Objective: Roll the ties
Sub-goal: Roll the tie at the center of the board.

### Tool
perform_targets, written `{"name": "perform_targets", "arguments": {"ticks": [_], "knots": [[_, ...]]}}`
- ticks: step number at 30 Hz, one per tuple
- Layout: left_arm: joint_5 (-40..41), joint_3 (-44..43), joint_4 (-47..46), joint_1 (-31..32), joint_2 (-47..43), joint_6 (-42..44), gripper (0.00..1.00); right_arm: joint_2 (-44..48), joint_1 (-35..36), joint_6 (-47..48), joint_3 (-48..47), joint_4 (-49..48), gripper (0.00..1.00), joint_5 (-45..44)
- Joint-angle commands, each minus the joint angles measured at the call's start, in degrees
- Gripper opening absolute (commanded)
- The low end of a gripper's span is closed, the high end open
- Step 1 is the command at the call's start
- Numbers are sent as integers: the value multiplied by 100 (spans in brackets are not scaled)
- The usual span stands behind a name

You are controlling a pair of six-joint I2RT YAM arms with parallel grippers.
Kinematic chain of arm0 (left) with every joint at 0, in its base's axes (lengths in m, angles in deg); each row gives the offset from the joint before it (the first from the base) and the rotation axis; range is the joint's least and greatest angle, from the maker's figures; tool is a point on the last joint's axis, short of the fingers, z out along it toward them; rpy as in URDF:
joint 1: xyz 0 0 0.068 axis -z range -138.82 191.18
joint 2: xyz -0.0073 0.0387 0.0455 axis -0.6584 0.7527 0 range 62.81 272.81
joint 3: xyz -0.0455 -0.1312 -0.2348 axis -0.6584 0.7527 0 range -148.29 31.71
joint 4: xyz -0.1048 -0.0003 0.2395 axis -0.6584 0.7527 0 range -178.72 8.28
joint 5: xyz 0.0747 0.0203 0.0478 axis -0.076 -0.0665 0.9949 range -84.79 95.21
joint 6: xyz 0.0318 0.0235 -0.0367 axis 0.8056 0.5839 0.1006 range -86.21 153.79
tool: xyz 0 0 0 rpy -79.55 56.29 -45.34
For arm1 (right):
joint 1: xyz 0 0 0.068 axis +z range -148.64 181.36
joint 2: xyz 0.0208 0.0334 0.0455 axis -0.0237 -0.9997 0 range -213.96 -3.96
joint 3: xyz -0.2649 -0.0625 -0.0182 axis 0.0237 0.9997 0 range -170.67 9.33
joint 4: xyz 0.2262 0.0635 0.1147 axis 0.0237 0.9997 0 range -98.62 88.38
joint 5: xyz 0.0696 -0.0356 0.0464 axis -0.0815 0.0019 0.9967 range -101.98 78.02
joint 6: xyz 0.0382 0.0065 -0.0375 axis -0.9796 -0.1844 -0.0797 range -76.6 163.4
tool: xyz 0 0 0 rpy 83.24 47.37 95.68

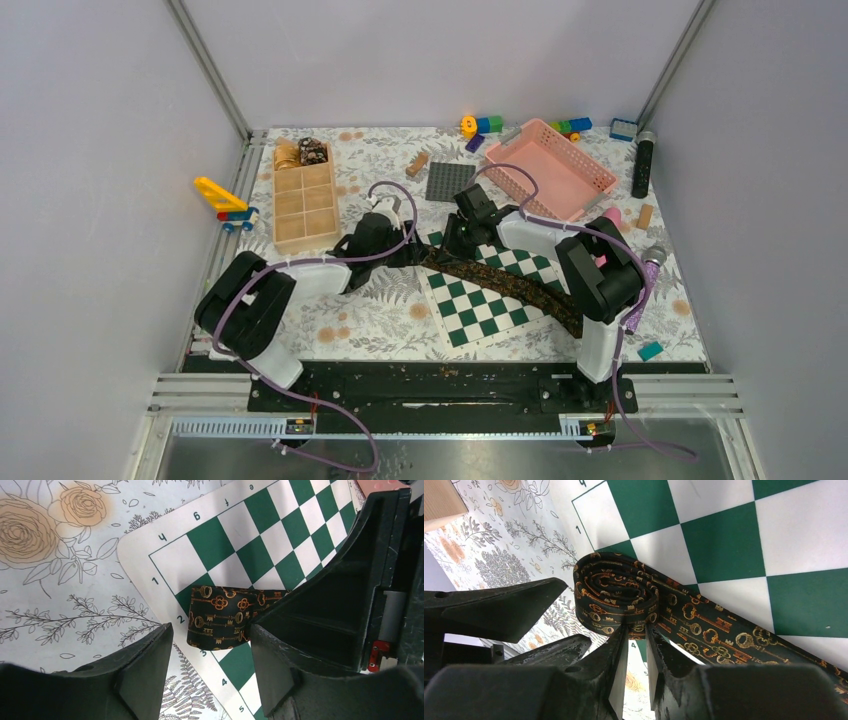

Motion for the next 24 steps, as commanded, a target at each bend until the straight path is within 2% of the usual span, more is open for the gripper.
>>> {"name": "perform_targets", "arguments": {"ticks": [1,13,24], "knots": [[-303,18,-513,-32,89,-36,59,-84,52,-101,46,-74,26,-204],[-611,-9,-663,-30,385,-102,54,-69,52,-163,115,-73,26,-239],[-692,-80,-811,-35,508,-232,55,-80,47,-161,119,-77,26,-188]]}}
